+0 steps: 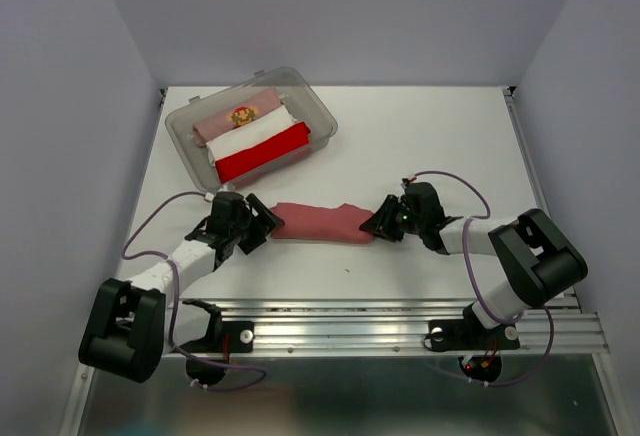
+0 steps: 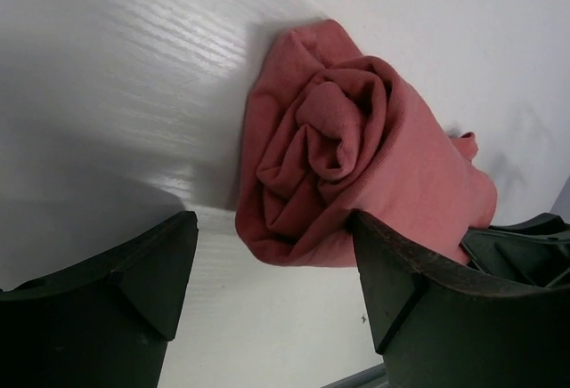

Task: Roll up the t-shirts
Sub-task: Pick up the T-shirt from the center of the board.

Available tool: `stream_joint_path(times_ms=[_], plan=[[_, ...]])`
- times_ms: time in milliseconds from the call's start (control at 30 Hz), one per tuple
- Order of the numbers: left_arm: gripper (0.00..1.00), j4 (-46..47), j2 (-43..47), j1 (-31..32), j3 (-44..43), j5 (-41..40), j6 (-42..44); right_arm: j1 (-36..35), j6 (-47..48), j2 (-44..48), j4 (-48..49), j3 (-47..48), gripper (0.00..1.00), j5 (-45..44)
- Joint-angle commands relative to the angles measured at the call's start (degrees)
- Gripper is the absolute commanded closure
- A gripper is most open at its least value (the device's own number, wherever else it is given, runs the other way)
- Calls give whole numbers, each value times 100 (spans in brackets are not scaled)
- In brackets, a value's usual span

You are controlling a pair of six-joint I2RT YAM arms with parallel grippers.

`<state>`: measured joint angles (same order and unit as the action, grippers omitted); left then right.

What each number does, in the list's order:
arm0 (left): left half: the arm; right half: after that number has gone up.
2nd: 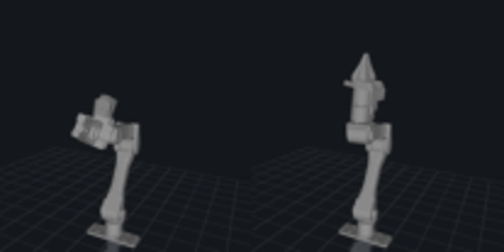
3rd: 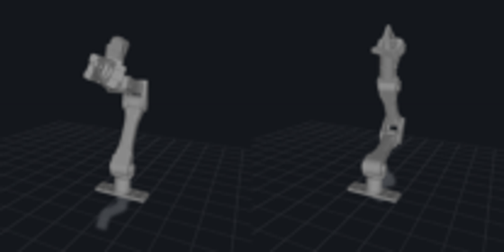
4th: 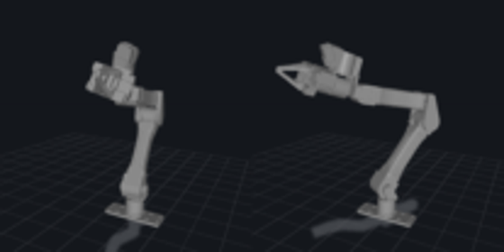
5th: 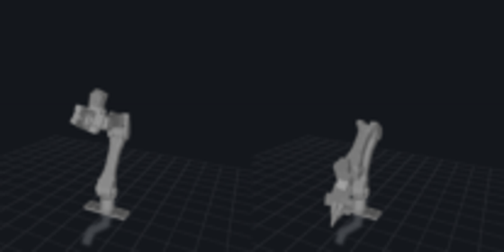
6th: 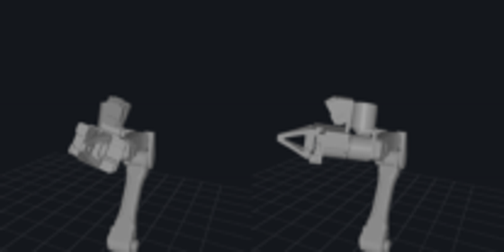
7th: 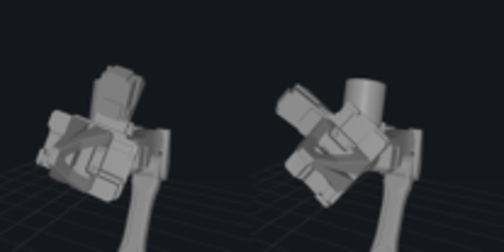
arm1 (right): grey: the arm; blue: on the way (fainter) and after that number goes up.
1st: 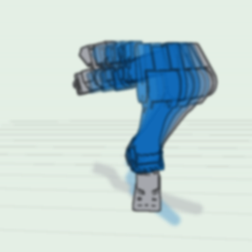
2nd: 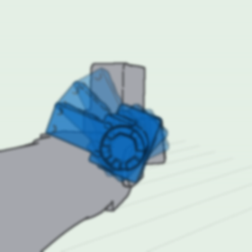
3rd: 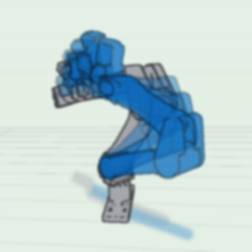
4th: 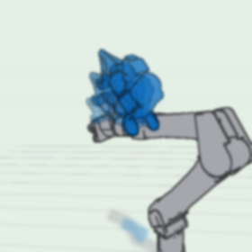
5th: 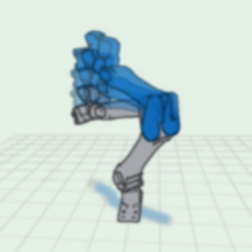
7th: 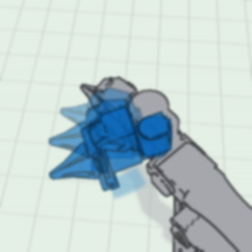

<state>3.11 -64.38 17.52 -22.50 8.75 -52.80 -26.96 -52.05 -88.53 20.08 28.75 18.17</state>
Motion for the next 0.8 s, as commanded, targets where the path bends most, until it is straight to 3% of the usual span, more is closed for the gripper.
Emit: stream_joint_path(times_ms=[0,500,767], plan=[[20,690,-118,-12,-9,311,111,-11,231,-129,-276,-63,89,-104],[28,1157,-980,-12,-149,382,226,-11,310,-217,-267,-10,90,-24],[19,445,-927,-12,-571,-400,577,-11,336,-252,-276,-45,90,-16]])
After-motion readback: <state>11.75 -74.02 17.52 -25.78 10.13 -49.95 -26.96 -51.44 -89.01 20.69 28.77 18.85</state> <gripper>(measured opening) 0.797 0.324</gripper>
